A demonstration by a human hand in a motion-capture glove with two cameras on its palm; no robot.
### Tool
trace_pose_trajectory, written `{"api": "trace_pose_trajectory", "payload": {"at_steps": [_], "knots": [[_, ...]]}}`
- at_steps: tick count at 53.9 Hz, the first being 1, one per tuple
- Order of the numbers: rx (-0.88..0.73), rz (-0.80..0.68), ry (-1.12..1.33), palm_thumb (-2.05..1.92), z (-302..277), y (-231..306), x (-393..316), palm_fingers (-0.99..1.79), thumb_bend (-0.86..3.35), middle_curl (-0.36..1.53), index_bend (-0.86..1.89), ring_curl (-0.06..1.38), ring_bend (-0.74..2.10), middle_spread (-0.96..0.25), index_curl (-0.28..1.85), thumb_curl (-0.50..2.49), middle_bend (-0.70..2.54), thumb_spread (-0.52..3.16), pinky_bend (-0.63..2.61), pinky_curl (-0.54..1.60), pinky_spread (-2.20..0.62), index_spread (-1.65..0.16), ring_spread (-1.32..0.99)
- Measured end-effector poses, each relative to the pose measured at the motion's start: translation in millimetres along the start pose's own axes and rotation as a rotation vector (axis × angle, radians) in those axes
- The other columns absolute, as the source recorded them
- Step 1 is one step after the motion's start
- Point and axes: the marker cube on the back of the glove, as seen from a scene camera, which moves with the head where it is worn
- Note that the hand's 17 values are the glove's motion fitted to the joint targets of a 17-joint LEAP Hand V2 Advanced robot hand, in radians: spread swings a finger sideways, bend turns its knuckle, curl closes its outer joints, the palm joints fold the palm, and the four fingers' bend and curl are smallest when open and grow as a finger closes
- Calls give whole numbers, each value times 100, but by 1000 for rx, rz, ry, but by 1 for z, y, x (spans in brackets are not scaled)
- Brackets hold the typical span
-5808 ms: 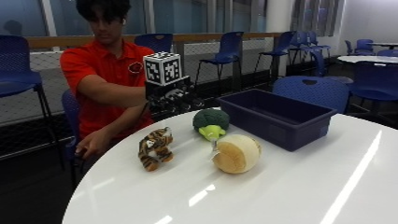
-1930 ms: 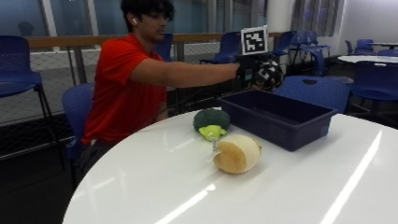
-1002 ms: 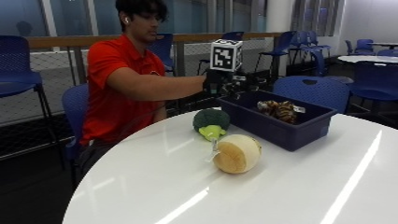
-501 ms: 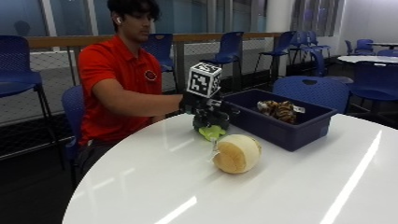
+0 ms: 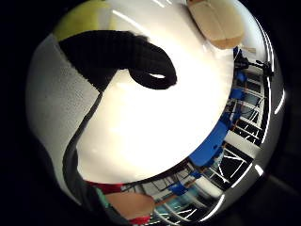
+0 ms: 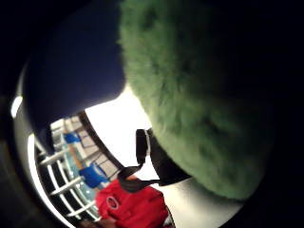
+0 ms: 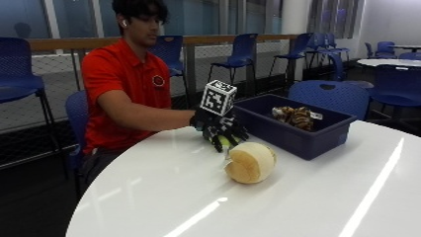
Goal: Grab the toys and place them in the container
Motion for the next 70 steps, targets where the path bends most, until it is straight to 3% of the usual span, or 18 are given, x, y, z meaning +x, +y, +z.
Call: {"api": "trace_pose_trajectory", "payload": {"at_steps": [13,23,29,31,32,33,36,46,70], "knots": [[6,21,13,8,1,5,1,11,0,26,11,31,70,-7,17,29,27,114,117,33,0,-35,-3],[128,-47,-28,27,4,8,-6,56,10,35,15,38,95,-23,18,36,51,131,105,30,-25,-37,-33],[247,-100,-65,53,5,10,-7,78,20,41,17,43,103,-32,19,47,63,120,107,33,-34,-38,-41],[259,-110,-72,57,4,10,-6,79,20,43,18,43,102,-34,20,49,66,115,106,33,-36,-38,-43],[260,-113,-77,50,3,10,-4,66,17,41,14,43,102,-34,20,48,60,119,106,33,-36,-38,-44],[260,-115,-83,60,2,10,-3,81,21,45,23,45,104,-35,23,52,69,111,106,35,-37,-38,-45],[248,-114,-103,65,-1,9,6,88,22,47,25,44,101,-37,24,56,72,103,103,34,-39,-39,-47],[237,-40,-117,71,-23,5,32,92,20,53,29,47,100,-41,30,67,77,81,100,37,-41,-40,-51],[344,20,-45,72,-162,-33,30,91,14,64,27,53,98,-45,43,84,77,55,98,40,-43,-44,-55]]}}
